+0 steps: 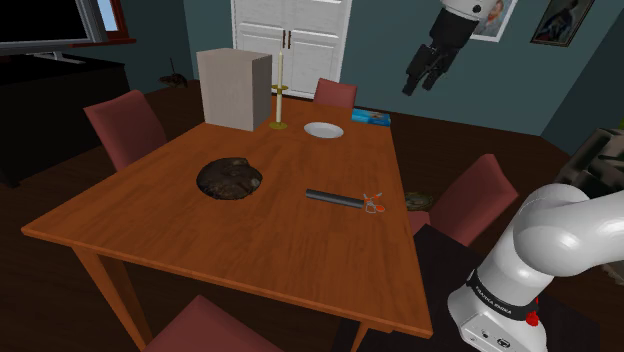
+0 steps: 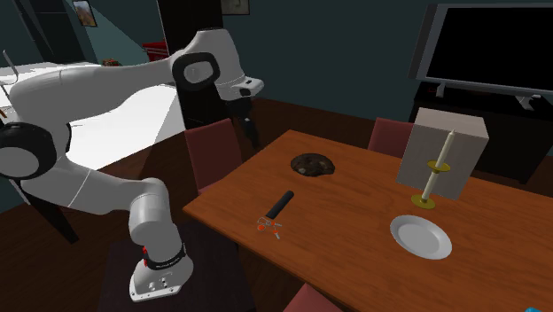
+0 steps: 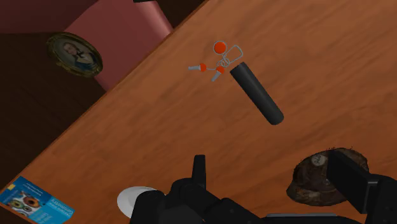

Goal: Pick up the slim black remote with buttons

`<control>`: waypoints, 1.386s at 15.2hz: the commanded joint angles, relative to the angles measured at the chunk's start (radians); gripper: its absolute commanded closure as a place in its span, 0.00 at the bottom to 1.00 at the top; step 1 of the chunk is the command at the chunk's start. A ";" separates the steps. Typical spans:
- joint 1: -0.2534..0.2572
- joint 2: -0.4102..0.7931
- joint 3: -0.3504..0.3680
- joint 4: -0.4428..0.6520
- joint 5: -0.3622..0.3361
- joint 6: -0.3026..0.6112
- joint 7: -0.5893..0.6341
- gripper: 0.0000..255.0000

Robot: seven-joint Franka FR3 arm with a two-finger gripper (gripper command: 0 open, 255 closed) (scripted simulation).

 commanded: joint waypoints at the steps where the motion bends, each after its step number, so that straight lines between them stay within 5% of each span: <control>1: 0.000 0.000 0.000 0.000 0.000 0.000 0.000 0.00; 21: 0.141 0.509 -0.125 -0.179 0.064 0.472 -0.399 0.00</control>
